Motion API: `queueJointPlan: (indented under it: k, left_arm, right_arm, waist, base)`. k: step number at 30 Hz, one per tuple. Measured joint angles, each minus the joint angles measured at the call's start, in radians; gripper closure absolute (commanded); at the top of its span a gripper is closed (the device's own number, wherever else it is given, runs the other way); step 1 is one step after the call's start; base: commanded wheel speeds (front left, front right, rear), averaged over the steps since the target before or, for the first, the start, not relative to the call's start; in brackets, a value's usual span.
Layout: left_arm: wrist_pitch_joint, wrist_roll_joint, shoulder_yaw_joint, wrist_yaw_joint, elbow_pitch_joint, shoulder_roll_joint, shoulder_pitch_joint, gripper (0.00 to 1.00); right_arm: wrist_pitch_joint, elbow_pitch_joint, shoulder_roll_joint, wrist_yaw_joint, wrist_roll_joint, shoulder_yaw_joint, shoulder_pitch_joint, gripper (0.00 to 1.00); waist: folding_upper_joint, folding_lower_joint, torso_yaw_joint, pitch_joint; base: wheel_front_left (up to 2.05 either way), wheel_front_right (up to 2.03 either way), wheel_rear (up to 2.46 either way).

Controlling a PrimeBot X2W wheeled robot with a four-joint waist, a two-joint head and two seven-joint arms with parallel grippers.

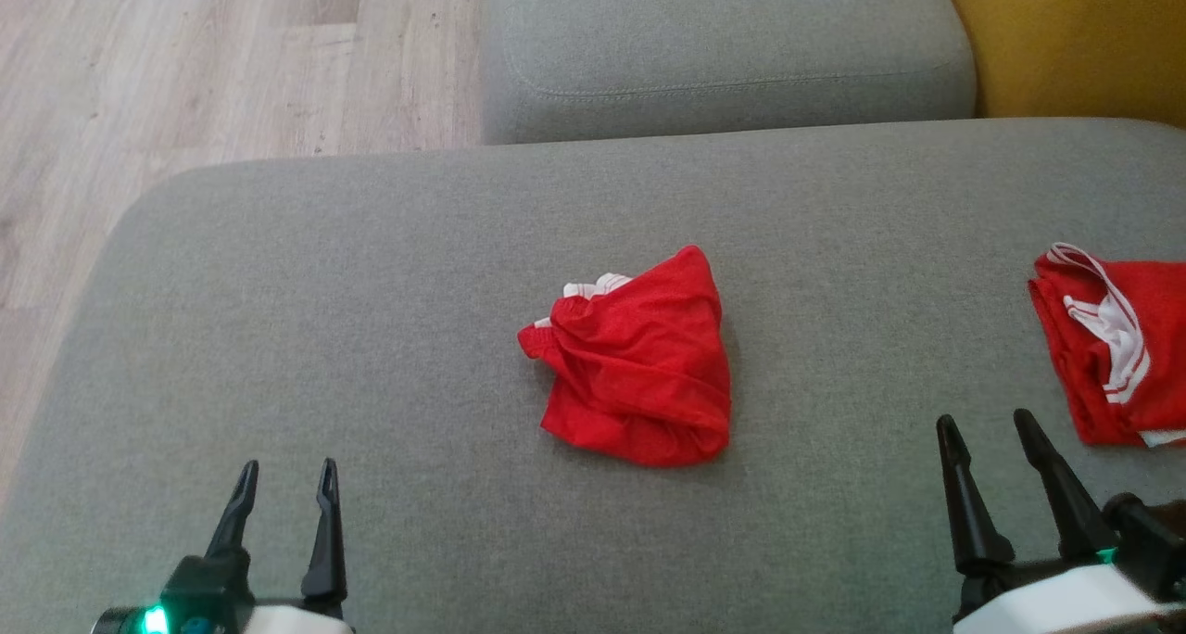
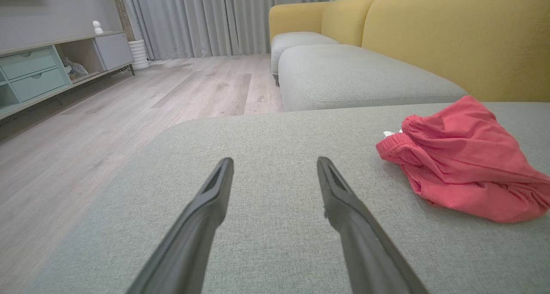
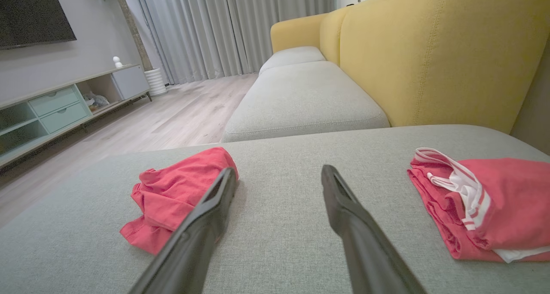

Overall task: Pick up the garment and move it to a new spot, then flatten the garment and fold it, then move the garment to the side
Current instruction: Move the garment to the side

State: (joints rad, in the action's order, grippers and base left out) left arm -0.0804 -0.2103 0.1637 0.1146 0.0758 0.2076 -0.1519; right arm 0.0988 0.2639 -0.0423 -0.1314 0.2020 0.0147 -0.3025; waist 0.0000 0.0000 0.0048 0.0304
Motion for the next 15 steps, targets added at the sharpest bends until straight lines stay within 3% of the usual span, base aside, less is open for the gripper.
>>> queueJointPlan:
  k: [8,15]
  left_arm:
    - [-0.009,0.011,0.025,0.002,-0.021,0.000,0.012,0.00]
    - [-0.048,0.016,0.065,-0.020,-0.013,-0.009,0.137,0.00]
  right_arm:
    - [0.019,-0.067,0.000,0.000,0.002,0.008,0.016,0.00]
    - [0.032,-0.307,-0.009,0.000,0.061,-0.006,0.214,0.00]
  waist:
    - [0.0000,0.0000,0.025,-0.018]
    - [0.0000,0.0003,0.083,-0.084]
  base:
    - [0.00,0.00,0.00]
    - [0.00,0.00,0.00]
